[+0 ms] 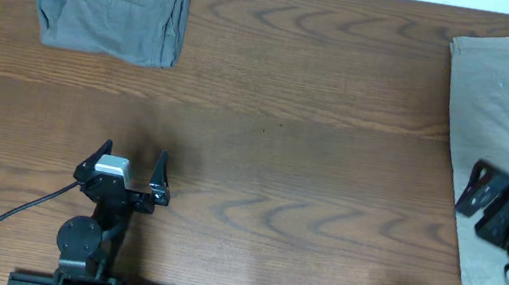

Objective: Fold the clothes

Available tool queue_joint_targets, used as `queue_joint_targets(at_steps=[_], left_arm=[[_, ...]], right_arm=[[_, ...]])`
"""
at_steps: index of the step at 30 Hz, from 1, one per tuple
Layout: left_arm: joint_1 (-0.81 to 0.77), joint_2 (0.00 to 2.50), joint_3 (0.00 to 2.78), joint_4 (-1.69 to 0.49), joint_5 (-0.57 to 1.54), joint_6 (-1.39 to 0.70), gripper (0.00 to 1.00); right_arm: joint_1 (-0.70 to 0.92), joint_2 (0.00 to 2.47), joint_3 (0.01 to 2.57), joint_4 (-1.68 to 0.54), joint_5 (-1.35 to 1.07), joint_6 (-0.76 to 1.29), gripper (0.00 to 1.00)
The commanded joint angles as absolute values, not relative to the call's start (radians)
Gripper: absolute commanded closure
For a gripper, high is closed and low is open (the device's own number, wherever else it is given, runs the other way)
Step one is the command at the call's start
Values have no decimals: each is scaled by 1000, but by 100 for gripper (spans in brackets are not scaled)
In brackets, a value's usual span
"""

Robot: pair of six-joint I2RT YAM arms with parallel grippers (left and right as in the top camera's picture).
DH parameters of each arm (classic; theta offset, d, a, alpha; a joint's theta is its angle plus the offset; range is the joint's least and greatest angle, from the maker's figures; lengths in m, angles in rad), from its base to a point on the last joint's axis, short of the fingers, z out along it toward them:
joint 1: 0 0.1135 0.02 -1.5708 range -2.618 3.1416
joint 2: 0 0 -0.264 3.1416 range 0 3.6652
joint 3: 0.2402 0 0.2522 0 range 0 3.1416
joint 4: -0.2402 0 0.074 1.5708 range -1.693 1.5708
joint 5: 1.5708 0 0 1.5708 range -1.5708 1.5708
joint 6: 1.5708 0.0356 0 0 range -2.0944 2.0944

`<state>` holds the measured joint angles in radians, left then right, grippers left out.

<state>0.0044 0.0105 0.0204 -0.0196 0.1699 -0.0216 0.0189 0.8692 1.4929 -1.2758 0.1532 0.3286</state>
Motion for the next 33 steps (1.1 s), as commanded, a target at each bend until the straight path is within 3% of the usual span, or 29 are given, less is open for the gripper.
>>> queue_joint_targets(at_steps=[1,15,33], left_arm=[[1,4,4,-55,167,-11,2],[1,4,4,-55,167,-11,2],[1,4,4,-55,167,-11,2]], right_arm=[[23,776,1319,-1192,118,324,1],[36,238,511,-560,-57,260,1],[36,5,2,7,-134,261,1]])
